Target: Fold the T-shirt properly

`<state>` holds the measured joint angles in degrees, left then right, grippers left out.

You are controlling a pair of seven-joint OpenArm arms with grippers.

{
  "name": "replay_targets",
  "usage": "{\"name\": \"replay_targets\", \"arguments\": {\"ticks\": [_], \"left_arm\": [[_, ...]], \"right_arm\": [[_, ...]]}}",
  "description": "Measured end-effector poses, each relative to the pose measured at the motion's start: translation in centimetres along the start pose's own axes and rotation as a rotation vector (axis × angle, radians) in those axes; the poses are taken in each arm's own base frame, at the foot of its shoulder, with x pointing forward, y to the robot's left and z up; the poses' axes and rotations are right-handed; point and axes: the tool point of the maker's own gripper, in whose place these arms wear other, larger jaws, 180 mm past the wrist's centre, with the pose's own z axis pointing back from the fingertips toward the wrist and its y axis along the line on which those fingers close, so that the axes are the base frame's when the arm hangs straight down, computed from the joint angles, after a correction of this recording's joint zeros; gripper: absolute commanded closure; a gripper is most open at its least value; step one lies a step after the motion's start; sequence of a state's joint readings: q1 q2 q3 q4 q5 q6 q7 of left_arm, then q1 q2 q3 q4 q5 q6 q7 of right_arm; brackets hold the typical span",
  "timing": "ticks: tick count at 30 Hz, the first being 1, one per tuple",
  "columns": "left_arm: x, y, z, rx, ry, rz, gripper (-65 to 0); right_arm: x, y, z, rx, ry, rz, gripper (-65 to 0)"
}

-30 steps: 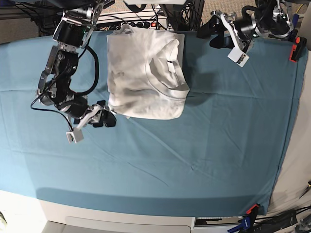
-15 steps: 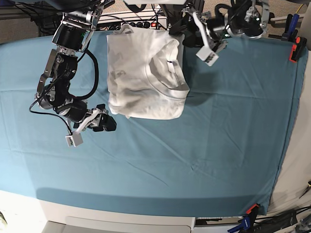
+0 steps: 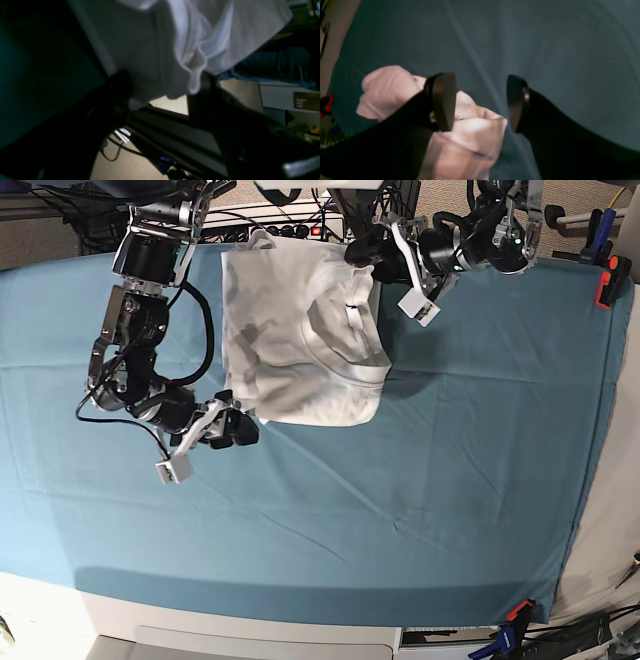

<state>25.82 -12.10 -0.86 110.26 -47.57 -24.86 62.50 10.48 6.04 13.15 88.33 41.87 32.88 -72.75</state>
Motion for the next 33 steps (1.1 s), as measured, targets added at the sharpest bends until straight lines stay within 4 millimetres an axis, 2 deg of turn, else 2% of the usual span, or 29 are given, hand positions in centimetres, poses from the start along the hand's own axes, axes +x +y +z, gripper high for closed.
{"name": "replay_targets", "arguments": {"ticks": [3,6,11,14,17,21,22,33], "left_arm": [[0.0,0.0,0.0,0.0,0.0,0.0,-36.0],[0.0,0.0,0.0,0.0,0.0,0.0,-36.0],[0.0,0.0,0.0,0.0,0.0,0.0,-35.2],[0.0,0.0,0.0,0.0,0.0,0.0,-30.7],[0.0,0.1,0.0,0.004,0.001,-0.002,-20.6],[-0.1,0.2,0.0,0.011,0.006,-0.004,-1.8],[-0.1,0.3,0.0,0.016,0.008,-0.008,0.0],[1.3,1.9,0.1,0.082,0.013,-0.049,0.0]], "right_arm": [[-0.4,0.1,-0.3,-0.01,0.026,0.019,-31.7],[-0.7,0.1,-0.3,-0.009,0.042,0.02,-23.8],[-1.8,0.2,-0.3,-0.007,0.069,0.01,-16.6],[-2.6,0.2,-0.3,-0.006,0.09,0.003,-7.8],[-2.6,0.2,-0.3,-0.006,0.09,0.003,-1.0],[-2.6,0.1,-0.3,-0.006,0.093,0.003,0.0],[-2.6,0.1,-0.3,-0.006,0.093,0.003,0.0],[-4.8,-0.6,0.1,-0.036,0.176,0.003,0.0]]}}
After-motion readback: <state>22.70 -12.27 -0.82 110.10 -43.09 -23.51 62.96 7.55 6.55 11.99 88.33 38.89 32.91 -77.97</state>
